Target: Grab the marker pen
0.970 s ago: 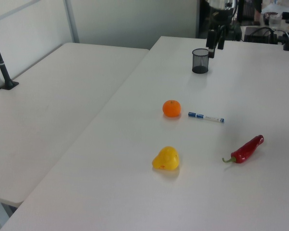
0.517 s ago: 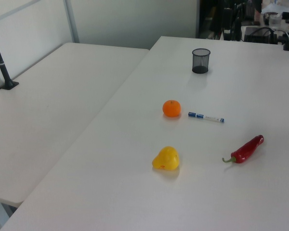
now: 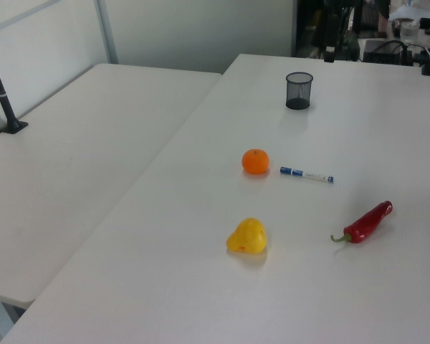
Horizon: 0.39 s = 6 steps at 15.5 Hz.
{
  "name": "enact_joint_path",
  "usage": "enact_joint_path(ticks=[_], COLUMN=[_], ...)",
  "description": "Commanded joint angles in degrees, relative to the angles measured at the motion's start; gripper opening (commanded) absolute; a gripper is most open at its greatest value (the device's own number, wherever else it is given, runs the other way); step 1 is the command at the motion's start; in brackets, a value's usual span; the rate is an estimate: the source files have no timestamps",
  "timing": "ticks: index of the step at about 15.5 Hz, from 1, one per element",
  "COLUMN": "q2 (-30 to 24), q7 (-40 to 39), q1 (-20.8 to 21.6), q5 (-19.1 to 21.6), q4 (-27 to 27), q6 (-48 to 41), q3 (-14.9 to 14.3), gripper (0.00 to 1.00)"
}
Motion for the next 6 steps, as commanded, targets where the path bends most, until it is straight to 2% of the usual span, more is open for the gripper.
enact_joint_path(ticks=[1, 6], q2=[0.75, 0.84], q7=[-3.86, -3.68], q1=[0.87, 0.87], q5=[0.31, -0.05], q4=[0.28, 0.19], q6=[1.81, 2.78], q3=[-1.28, -1.28], gripper=[1.00, 1.00])
